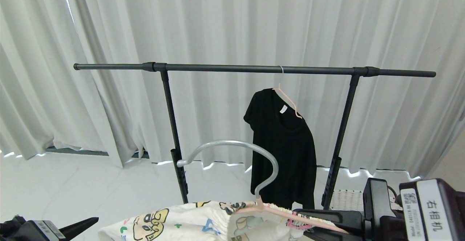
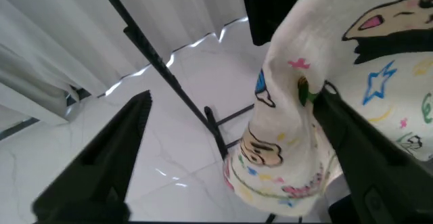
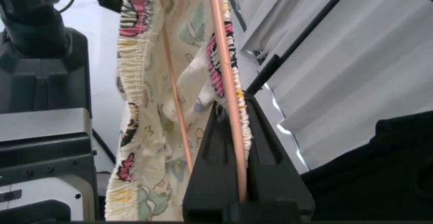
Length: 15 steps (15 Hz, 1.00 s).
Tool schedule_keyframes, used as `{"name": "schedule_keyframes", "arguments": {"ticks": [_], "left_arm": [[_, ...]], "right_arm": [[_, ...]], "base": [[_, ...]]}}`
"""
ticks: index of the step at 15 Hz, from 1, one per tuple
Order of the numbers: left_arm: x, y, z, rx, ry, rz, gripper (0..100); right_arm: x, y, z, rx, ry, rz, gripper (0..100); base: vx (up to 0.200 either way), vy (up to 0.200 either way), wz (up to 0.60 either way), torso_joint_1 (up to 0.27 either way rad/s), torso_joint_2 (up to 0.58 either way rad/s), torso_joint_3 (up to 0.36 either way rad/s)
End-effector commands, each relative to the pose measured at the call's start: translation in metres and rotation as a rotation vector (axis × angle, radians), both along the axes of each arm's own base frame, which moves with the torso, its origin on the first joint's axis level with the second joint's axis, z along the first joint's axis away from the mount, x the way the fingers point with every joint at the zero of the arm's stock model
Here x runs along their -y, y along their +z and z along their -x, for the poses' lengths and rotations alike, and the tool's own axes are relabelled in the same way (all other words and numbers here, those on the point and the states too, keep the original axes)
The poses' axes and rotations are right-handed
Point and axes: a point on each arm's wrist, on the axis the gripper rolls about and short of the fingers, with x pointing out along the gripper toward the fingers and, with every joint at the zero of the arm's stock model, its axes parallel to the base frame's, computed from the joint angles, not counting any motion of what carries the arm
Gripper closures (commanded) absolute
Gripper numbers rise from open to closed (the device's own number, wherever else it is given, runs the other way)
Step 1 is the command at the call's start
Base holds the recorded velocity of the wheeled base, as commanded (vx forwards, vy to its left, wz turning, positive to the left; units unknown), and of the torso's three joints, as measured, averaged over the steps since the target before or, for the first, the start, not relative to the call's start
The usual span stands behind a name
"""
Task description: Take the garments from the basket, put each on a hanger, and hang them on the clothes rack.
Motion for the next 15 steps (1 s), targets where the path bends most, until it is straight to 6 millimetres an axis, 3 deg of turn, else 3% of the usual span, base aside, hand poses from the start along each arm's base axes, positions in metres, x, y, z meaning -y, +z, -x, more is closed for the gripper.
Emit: {"name": "schedule_keyframes", "arguments": {"ticks": [1, 5, 10, 15], "left_arm": [[0.000, 0.000, 0.000, 0.001, 0.000, -0.001, 100], [-0.004, -0.002, 0.000, -0.002, 0.048, 0.000, 100], [-0.022, -0.015, 0.001, -0.018, 0.277, -0.019, 100], [-0.024, -0.019, 0.003, -0.022, 0.269, -0.065, 100]], "right_arm": [[0.000, 0.000, 0.000, 0.007, 0.002, 0.000, 100], [0.007, -0.003, -0.005, 0.005, -0.041, 0.008, 100], [0.018, 0.002, -0.010, 0.017, -0.089, -0.019, 100], [0.018, 0.005, -0.010, 0.021, -0.087, -0.028, 100]], "base": [[0.000, 0.000, 0.00, 0.000, 0.00, 0.000], [0.000, 0.000, 0.00, 0.000, 0.00, 0.000], [0.000, 0.000, 0.00, 0.000, 0.00, 0.000], [0.000, 0.000, 0.00, 0.000, 0.00, 0.000]]}}
